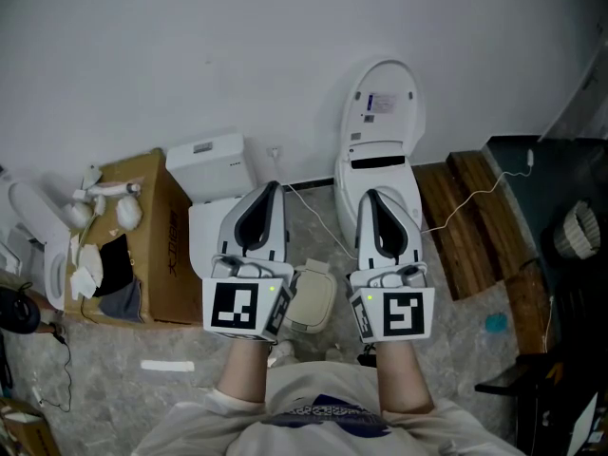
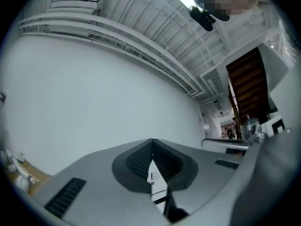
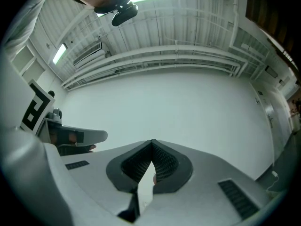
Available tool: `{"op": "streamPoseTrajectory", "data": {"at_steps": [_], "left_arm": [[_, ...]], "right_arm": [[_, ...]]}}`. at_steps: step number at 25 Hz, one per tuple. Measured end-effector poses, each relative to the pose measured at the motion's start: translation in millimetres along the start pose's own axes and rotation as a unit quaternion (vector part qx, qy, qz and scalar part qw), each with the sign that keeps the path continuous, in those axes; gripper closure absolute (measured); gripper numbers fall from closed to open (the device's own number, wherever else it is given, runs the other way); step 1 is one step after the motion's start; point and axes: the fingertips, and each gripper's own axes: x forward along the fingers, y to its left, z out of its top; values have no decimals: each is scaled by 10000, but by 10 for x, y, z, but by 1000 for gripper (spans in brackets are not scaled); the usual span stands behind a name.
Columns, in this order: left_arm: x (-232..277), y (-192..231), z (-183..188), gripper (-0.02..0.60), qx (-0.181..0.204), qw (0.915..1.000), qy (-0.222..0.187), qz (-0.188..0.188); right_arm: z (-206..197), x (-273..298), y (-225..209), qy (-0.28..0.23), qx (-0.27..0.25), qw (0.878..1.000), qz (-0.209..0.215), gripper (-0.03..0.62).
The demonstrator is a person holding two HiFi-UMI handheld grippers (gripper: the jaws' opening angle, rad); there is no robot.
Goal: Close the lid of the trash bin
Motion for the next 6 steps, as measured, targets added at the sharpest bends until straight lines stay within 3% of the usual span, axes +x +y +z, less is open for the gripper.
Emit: {"op": "streamPoseTrajectory", "data": {"at_steps": [6], "left_arm": [[-33, -46, 37, 583, -44, 10000, -13, -69]], "right_arm": [[35, -29, 11, -31, -43, 10000, -9, 592]]}}
